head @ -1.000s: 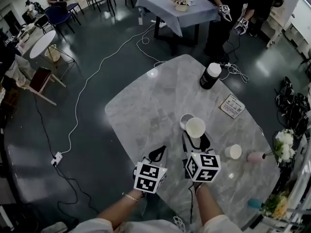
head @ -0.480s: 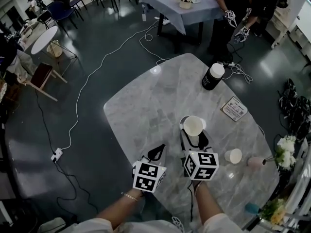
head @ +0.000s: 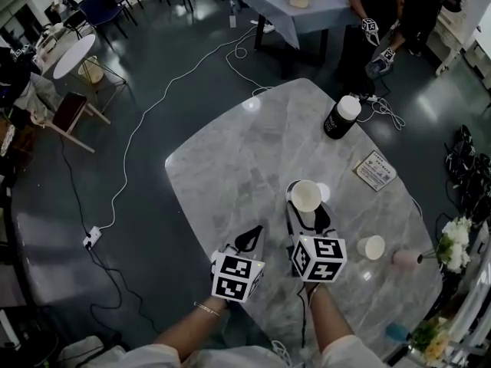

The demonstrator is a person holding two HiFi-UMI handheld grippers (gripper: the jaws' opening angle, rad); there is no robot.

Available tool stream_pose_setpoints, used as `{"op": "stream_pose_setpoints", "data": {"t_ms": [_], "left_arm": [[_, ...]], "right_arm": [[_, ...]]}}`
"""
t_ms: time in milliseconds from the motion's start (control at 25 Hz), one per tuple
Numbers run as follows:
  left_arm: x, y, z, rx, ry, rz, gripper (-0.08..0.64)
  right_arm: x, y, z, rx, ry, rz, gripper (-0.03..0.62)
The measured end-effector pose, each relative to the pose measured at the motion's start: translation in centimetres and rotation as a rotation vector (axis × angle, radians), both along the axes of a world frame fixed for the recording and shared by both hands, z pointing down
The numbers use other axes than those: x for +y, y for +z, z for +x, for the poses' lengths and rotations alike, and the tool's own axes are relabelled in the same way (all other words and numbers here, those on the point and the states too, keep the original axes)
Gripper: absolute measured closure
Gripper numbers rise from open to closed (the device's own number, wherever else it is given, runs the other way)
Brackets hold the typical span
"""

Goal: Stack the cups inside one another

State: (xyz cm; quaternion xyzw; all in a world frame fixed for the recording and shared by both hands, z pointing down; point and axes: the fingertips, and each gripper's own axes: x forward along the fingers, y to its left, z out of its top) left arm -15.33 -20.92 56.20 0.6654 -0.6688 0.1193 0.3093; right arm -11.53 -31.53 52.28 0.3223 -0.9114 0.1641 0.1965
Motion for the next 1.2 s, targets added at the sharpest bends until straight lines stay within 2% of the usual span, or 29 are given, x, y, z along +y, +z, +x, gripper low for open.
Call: {"op": "stream_pose_setpoints", "data": {"t_ms": [560,1200], "left_arm": [[0.4,0.4,0.1,0.004,-0.013,-0.01,0.56],[1.3,-0.1,0.4,0.006,-0.013,0.001,0.56]], "right_arm": [[0.4,1.5,0.1,0.043,-0.021,-0.012,0.333],[1.0,0.9,1.5,0.04,0.039,-0.005,0.336]]}}
